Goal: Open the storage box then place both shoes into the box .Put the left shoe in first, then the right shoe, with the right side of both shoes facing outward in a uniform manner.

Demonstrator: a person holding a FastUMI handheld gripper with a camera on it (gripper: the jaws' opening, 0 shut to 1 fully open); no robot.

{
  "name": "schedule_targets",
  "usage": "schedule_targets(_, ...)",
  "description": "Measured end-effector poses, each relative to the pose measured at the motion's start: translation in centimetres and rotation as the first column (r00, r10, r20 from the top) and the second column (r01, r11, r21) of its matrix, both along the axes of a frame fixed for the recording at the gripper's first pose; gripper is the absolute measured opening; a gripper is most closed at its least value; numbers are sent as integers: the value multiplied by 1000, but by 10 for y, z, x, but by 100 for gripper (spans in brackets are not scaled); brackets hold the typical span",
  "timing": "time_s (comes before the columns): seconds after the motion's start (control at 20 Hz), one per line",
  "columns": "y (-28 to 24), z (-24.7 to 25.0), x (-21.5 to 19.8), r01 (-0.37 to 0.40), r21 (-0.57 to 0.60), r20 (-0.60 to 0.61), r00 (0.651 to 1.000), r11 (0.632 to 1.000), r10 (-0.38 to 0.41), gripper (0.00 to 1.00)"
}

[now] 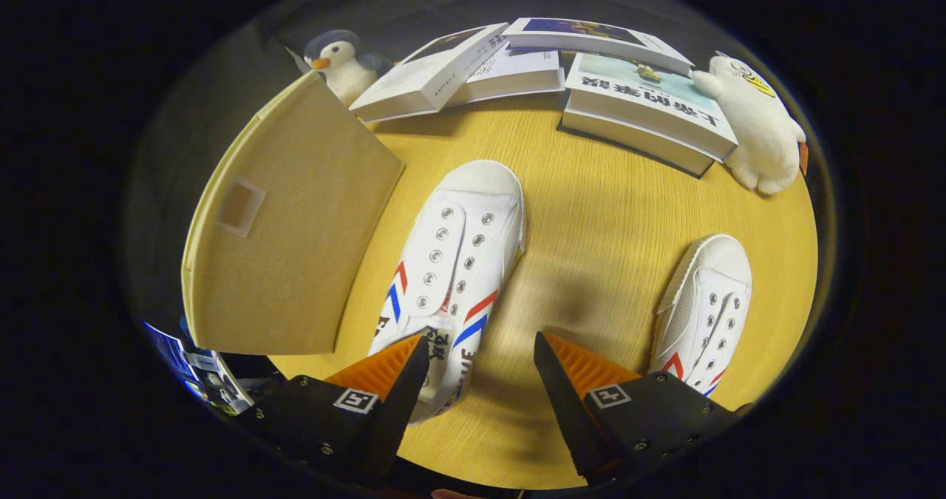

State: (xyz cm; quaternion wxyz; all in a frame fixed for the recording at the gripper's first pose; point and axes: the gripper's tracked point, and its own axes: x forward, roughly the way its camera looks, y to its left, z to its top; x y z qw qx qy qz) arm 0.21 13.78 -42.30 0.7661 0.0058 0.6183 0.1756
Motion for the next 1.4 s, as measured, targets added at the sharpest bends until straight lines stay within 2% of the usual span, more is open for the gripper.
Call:
schedule_targets(0.15, 5, -11, 4, -49, -23, -2, 999, 999, 48, 85)
schedule_targets(0.25, 18, -12, 2, -54, 35, -29, 998, 998, 55, 71)
schedule_targets(0.3, 21, -11, 0, -59, 57, -45, 997, 997, 61, 51)
schedule_targets(0.4, 20, -8, 2, -50, 79, -42, 998, 996, 54, 30)
schedule_targets(0.55, 14, -6, -1, 115, 123, -124, 987, 986, -99, 3)
schedule_targets(0.7, 16, 3, -5, 176, 181, -183, 973, 968, -143, 2)
schedule_targets(1.1, 16, 53, -12, 177, 229, -178, 974, 957, -138, 2)
schedule_targets(1.4, 16, 105, -8, 143, 247, -121, 986, 958, -116, 2)
